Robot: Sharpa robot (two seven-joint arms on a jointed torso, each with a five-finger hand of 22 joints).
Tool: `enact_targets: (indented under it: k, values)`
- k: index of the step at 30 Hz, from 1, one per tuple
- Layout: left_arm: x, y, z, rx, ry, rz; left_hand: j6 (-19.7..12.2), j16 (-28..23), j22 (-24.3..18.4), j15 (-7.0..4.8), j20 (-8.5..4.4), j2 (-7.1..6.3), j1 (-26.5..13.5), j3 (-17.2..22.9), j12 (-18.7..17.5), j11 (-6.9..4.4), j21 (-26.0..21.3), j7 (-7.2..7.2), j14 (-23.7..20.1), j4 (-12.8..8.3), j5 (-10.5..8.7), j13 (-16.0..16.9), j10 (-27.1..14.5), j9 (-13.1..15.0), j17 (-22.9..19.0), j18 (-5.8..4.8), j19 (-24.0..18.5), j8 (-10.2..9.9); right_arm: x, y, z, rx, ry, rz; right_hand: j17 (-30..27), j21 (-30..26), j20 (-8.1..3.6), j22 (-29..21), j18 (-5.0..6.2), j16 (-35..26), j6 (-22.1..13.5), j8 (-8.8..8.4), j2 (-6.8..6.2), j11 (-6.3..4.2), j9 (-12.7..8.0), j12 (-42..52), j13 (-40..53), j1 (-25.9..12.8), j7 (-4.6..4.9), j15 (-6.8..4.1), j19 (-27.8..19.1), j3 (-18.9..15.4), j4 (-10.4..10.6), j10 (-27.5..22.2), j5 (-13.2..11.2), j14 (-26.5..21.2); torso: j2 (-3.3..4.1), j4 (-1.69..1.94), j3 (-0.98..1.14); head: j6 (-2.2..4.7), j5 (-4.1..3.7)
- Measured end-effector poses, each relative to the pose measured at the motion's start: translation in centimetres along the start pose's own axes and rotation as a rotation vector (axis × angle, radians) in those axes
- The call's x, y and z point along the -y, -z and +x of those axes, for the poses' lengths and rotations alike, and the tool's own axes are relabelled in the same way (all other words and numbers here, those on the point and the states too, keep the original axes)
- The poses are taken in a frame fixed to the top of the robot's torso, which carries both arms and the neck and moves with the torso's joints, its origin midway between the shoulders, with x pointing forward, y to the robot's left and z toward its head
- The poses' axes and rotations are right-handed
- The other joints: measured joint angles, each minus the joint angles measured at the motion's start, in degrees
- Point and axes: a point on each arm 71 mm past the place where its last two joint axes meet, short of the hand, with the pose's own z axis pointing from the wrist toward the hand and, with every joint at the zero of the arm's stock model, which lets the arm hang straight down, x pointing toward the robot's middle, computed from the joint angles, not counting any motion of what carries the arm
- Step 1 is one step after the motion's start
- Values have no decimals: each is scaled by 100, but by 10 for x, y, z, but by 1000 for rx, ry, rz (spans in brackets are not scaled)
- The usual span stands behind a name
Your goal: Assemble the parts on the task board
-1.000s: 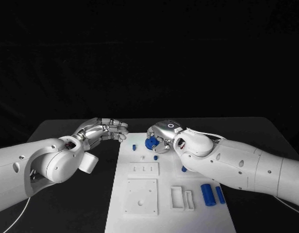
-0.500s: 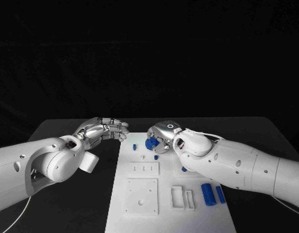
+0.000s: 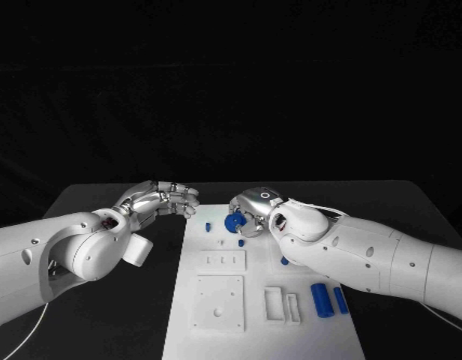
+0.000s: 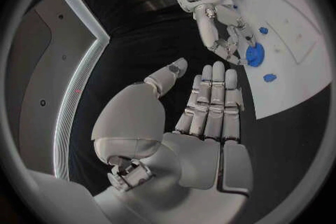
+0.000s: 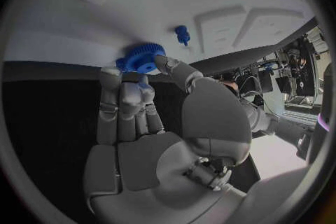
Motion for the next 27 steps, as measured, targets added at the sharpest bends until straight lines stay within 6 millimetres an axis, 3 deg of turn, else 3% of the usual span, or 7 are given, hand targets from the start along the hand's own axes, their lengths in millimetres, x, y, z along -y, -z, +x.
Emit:
enact_targets:
  k: [8, 17, 27]
  values:
    - [0, 0, 0, 1, 0, 0, 0, 0, 0, 0, 0, 0, 0, 0, 0, 0, 0, 0, 0, 0, 0, 0, 0, 0, -1, 0, 0, 0, 9, 4, 1, -13, -23, 18, 18, 0, -4, 0, 0, 0, -48, -5, -50, 50, -7, 0, 0, -51, 28, 41, 5, -146, 33, -9, 157, 1, 0, 0, 3, 0, 1]
    - [0, 0, -1, 2, -1, 0, 0, 0, 0, 0, 0, 0, 0, 0, -23, 0, 0, 0, 0, 0, 0, -5, 0, -5, -1, 0, 0, 0, 20, 9, 3, -47, -54, 43, 31, 0, -6, 0, 0, 0, -65, -4, -12, 49, -6, 0, -7, -89, 27, 42, 23, -214, 56, -9, 386, 3, 0, -4, 4, -3, 2]
    - [0, 1, -1, 3, -1, 0, 0, 0, 0, 0, 0, 0, 0, 0, -23, 0, 0, 0, 0, 0, 0, -5, 0, -5, 3, 0, 0, 0, 30, 14, 6, -74, -74, 62, 36, 0, -5, 0, 0, 0, -74, -4, 12, 49, 1, 0, -7, -113, 35, 42, 22, -245, 56, -9, 444, 2, -2, -8, 4, -5, -4]
